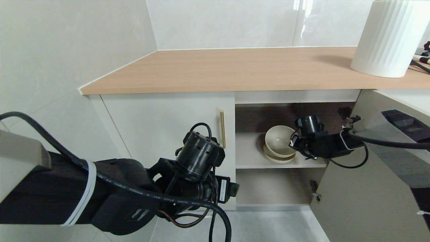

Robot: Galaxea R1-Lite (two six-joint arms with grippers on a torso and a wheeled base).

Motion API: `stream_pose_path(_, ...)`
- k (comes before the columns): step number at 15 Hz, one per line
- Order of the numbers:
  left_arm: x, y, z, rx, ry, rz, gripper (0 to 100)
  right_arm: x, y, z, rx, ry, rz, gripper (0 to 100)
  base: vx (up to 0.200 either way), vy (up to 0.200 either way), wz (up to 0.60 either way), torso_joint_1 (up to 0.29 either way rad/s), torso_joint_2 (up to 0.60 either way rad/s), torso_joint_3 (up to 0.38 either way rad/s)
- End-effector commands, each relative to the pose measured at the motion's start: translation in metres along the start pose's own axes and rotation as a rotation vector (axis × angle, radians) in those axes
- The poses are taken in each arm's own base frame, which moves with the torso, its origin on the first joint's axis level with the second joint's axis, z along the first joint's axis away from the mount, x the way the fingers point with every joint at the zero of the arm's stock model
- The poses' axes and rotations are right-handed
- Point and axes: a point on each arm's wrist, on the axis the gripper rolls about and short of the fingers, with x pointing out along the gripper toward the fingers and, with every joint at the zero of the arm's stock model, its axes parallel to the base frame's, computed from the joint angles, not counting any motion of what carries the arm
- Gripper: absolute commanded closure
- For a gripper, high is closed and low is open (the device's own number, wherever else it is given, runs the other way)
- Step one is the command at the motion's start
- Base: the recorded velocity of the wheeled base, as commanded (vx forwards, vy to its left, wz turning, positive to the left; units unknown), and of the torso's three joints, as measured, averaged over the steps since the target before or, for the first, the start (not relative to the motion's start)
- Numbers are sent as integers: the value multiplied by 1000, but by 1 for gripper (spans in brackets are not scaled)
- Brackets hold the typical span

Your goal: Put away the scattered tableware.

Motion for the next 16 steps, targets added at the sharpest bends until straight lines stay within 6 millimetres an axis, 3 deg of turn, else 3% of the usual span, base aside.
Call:
stream_pose_path(1,1,0,0,-1,0,1,0,1,2,-2,-2,3,6,100,0,0,0,0,0,0)
stream_pose_path(16,1,2,1,-5,-1,6,0,5,2,-8,-24,11,2,100,0,0,0,0,0,0)
